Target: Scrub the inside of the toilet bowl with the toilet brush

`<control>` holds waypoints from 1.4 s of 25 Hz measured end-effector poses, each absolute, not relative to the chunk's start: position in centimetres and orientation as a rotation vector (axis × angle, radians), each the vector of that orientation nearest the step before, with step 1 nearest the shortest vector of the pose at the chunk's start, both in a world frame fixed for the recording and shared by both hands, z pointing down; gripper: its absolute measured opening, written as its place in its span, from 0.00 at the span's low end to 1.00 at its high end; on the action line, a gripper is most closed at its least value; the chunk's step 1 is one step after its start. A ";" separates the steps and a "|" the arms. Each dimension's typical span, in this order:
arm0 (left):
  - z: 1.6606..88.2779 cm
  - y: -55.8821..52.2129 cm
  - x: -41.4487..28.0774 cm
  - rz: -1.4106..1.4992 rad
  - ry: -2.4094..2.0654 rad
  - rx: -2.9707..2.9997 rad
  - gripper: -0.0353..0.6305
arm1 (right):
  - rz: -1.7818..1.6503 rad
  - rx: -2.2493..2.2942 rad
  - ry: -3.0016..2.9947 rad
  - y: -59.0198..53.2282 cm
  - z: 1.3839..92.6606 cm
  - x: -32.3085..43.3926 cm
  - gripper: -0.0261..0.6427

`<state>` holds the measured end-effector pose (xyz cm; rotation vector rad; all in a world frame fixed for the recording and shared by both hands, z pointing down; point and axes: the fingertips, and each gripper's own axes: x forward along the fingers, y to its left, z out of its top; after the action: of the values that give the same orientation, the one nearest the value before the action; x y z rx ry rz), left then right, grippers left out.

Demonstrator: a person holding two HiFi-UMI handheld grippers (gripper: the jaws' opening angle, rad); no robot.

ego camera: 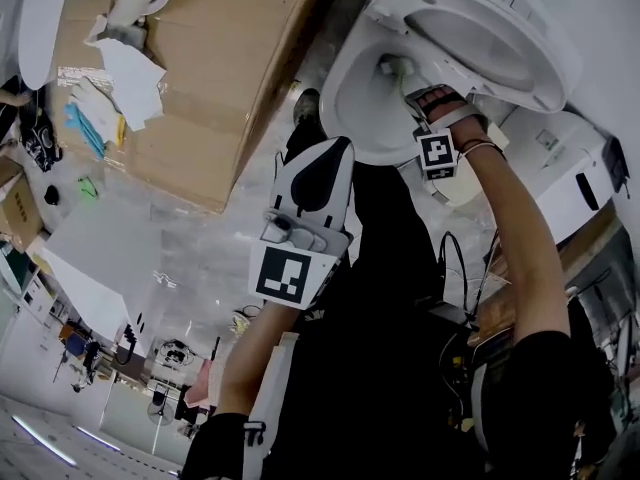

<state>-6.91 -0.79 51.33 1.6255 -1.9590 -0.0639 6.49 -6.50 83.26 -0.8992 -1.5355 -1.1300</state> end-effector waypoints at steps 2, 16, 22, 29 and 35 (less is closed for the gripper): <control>51.2 -0.6 -7.0 -0.073 -1.965 1.614 0.06 | -1.160 -0.925 -1.536 -6.2 82.8 5.8 0.22; 47.8 -1.0 -8.1 -0.072 -1.932 1.723 0.06 | -1.175 -0.805 -1.608 -6.6 76.4 4.2 0.22; 45.2 -0.9 -8.0 -0.058 -1.841 1.836 0.06 | -0.734 -0.473 -1.792 -5.7 71.4 5.6 0.22; 41.5 -2.2 -7.8 -0.017 -1.742 1.973 0.06 | -0.090 0.169 -2.009 -7.7 62.1 8.0 0.22; 37.5 -3.3 -7.8 0.014 -1.731 2.053 0.06 | 0.208 0.493 -2.098 -8.0 54.3 10.9 0.22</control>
<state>-7.83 -3.28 37.53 2.0533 -1.7307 0.0143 10.89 -7.97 54.32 0.4928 -2.0975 0.2079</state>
